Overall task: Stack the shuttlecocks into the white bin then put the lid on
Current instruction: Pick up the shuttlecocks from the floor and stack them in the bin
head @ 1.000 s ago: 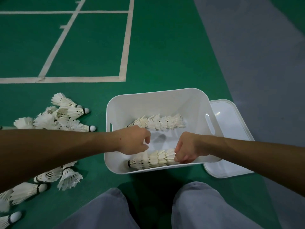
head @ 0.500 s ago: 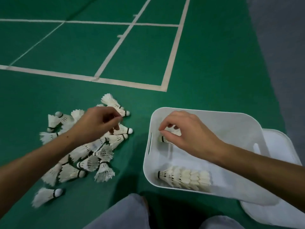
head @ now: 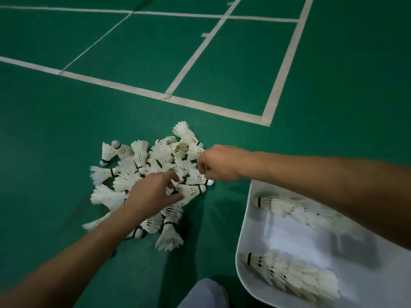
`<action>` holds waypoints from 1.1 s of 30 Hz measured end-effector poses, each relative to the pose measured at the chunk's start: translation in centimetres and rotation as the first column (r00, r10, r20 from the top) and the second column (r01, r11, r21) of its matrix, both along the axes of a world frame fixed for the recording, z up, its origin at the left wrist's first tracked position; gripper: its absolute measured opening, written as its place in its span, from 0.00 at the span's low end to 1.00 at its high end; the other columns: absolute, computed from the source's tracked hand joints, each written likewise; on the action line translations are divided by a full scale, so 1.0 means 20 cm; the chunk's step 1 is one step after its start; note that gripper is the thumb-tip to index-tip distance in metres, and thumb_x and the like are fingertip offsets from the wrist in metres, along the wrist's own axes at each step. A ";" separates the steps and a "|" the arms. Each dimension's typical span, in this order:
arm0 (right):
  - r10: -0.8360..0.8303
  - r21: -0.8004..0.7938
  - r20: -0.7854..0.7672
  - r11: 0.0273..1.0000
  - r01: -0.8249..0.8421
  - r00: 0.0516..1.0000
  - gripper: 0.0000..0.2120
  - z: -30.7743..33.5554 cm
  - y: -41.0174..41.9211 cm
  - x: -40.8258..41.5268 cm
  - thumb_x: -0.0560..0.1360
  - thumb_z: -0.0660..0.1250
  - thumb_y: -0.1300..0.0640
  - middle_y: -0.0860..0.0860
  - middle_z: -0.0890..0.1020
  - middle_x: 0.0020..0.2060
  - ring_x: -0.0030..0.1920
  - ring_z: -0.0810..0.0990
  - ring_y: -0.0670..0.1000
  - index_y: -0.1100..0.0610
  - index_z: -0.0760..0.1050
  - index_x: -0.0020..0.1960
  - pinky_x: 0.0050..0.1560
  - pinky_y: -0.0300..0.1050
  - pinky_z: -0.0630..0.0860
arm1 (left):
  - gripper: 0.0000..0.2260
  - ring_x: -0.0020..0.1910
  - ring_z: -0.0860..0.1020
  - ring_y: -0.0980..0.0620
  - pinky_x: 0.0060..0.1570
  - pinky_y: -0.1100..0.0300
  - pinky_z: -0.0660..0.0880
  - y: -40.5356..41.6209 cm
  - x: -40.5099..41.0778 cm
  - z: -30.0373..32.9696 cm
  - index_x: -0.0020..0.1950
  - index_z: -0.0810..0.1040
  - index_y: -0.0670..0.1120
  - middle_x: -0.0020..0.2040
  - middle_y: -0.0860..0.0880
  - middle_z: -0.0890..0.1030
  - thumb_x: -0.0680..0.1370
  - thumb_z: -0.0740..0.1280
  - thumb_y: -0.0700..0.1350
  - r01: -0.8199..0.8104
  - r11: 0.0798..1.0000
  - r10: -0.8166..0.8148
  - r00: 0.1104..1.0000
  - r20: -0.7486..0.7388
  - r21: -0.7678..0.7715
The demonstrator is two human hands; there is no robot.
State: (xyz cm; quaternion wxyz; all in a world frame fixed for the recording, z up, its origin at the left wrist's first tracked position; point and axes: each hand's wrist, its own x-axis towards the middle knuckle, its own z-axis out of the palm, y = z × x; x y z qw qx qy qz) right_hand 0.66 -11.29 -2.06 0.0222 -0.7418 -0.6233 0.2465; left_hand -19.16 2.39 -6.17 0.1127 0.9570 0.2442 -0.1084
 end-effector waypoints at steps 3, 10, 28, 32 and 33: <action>0.103 -0.081 0.021 0.992 -0.101 0.995 0.19 -0.12 0.16 0.00 0.81 0.66 0.60 0.50 0.80 0.62 0.60 0.79 0.55 0.46 0.76 0.70 0.53 0.51 0.79 | 0.34 0.51 0.83 0.54 0.55 0.49 0.79 -0.05 0.06 -0.10 0.66 0.75 0.57 0.52 0.58 0.86 0.69 0.67 0.77 -0.020 0.997 0.026 0.996 -0.081 0.069; 0.197 -0.148 0.093 0.972 -0.183 0.976 0.19 -0.28 0.31 -0.02 0.79 0.66 0.65 0.48 0.81 0.57 0.52 0.80 0.53 0.48 0.79 0.66 0.44 0.49 0.80 | 0.22 0.51 0.82 0.55 0.52 0.48 0.81 0.00 0.04 -0.18 0.64 0.80 0.60 0.53 0.58 0.85 0.74 0.73 0.67 -0.146 0.989 0.146 0.989 0.010 0.025; -0.225 0.199 -0.001 0.955 0.221 0.974 0.05 0.15 -0.13 0.04 0.76 0.72 0.50 0.48 0.83 0.44 0.48 0.81 0.55 0.49 0.78 0.45 0.41 0.48 0.76 | 0.13 0.45 0.83 0.60 0.47 0.68 0.81 -0.07 0.02 0.13 0.58 0.84 0.51 0.47 0.54 0.85 0.75 0.79 0.45 -0.134 0.912 0.305 0.853 0.424 -0.388; -0.425 0.383 -0.183 0.800 0.462 0.887 0.06 0.26 -0.38 0.01 0.75 0.73 0.49 0.47 0.85 0.40 0.44 0.83 0.52 0.51 0.81 0.43 0.48 0.54 0.82 | 0.11 0.45 0.83 0.60 0.48 0.67 0.82 -0.17 0.02 0.28 0.58 0.84 0.51 0.47 0.56 0.85 0.76 0.78 0.46 -0.051 0.934 0.252 0.793 0.554 -0.353; -0.459 0.416 -0.235 0.749 0.515 0.857 0.06 0.29 -0.45 -0.01 0.75 0.73 0.50 0.46 0.85 0.39 0.44 0.83 0.51 0.51 0.83 0.44 0.48 0.53 0.82 | 0.11 0.45 0.83 0.58 0.48 0.65 0.82 -0.21 0.03 0.33 0.58 0.84 0.50 0.46 0.55 0.85 0.76 0.78 0.45 -0.024 0.935 0.238 0.780 0.579 -0.353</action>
